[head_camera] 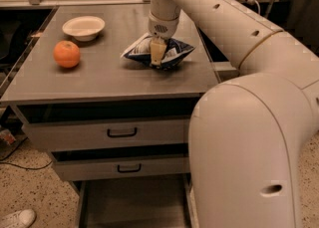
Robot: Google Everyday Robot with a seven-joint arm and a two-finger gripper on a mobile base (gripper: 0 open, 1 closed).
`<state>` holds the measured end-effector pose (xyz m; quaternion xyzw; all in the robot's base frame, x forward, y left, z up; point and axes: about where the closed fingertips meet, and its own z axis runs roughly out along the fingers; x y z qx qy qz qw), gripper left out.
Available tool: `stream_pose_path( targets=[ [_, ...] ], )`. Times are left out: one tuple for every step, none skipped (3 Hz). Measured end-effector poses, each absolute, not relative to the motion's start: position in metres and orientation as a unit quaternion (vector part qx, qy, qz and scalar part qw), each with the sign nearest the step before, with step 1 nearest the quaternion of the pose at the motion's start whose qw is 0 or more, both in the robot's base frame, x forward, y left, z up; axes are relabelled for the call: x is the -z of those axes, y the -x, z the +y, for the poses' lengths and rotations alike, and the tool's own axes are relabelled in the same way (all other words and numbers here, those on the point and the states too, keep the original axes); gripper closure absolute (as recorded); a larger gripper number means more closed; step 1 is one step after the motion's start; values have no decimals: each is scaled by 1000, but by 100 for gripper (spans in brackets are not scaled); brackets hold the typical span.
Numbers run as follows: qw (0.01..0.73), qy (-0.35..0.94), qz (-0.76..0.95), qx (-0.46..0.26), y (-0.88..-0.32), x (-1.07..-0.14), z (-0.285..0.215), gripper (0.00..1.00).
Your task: Place blue chip bag into bottom drawer
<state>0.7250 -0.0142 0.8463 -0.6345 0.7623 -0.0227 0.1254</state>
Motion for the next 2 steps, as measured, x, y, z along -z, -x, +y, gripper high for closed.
stream_pose_path(
  targets=[
    [134,627,767,27,-727,-849,-20,100],
    [135,605,784,33,-703,-859,-43,100]
  ],
)
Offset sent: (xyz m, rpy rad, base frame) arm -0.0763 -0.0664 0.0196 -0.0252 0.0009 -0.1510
